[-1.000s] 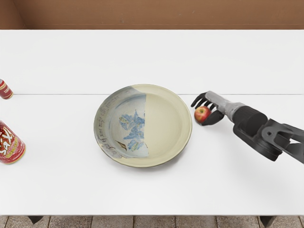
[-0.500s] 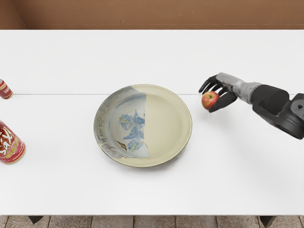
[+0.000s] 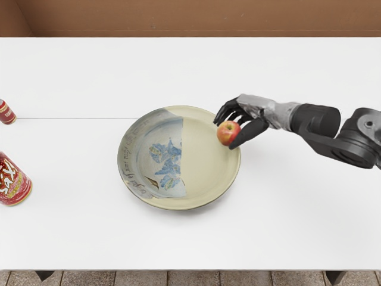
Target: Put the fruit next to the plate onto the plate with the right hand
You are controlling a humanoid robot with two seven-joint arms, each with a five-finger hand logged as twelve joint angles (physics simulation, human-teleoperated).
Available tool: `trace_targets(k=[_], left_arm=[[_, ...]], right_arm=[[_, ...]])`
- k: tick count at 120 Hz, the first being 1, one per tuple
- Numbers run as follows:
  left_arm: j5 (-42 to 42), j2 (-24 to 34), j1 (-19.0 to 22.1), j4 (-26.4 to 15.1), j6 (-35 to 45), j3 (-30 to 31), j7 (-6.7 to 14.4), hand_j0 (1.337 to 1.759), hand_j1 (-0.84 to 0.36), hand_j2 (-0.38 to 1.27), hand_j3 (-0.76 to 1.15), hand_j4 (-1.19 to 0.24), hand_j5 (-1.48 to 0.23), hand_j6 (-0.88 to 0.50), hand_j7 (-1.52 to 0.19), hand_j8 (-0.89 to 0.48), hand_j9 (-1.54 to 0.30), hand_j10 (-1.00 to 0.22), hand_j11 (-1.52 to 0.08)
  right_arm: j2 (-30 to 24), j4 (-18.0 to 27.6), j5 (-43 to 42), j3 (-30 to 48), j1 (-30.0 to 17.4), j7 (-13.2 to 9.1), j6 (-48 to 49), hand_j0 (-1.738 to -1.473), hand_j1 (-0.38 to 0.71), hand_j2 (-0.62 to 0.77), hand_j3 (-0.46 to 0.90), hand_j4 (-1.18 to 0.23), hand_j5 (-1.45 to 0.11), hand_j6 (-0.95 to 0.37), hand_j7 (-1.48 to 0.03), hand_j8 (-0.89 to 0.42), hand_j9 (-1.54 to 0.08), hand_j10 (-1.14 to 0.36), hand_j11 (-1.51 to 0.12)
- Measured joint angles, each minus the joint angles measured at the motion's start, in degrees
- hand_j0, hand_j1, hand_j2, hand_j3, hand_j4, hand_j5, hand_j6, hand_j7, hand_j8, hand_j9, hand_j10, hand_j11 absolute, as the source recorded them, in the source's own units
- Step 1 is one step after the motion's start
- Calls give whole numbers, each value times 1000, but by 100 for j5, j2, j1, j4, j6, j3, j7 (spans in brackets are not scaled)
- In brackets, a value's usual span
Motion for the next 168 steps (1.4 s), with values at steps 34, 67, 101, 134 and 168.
trace_targets(k=[34, 67, 101, 134, 168], left_arm=[[0, 0, 0, 0, -1, 0, 0, 1658, 73, 46, 0, -230, -299, -230, -299, -230, -299, -230, -299], [0, 0, 0, 0, -2, 0, 0, 1658, 73, 46, 0, -230, -299, -230, -299, -230, -299, -229, -299], [0, 0, 0, 0, -1, -1, 0, 1658, 73, 46, 0, -229, -299, -229, -299, -229, -299, -229, -299], [2, 0, -238, -1, -1, 1, 0, 1658, 74, 46, 0, -231, -299, -231, -299, -231, -299, -230, -299], [0, 0, -395, -275, -6, -18, 0, 1658, 73, 46, 0, -229, -299, -229, -299, -229, -299, -229, -299]], right_arm=[[281, 2, -1, -50, -88, 5, 1, -1658, 263, 243, 0, -600, -798, -485, -788, -433, -795, -572, -788], [616, -5, -92, -240, -261, 0, -2, -1658, 252, 237, 0, -602, -797, -499, -789, -439, -799, -578, -793], [637, 0, -182, -231, -263, -58, -46, -1658, -37, 59, 0, -293, -386, -262, -383, -242, -387, -288, -384], [-15, -15, 668, 684, -232, -29, 1130, -1658, -225, 8, 0, -114, -148, -106, -147, -101, -148, -112, -147], [-1299, -607, 2023, 1111, -257, 508, 2420, -1658, -275, -4, 0, -66, -85, -64, -84, -63, -85, -65, -85]])
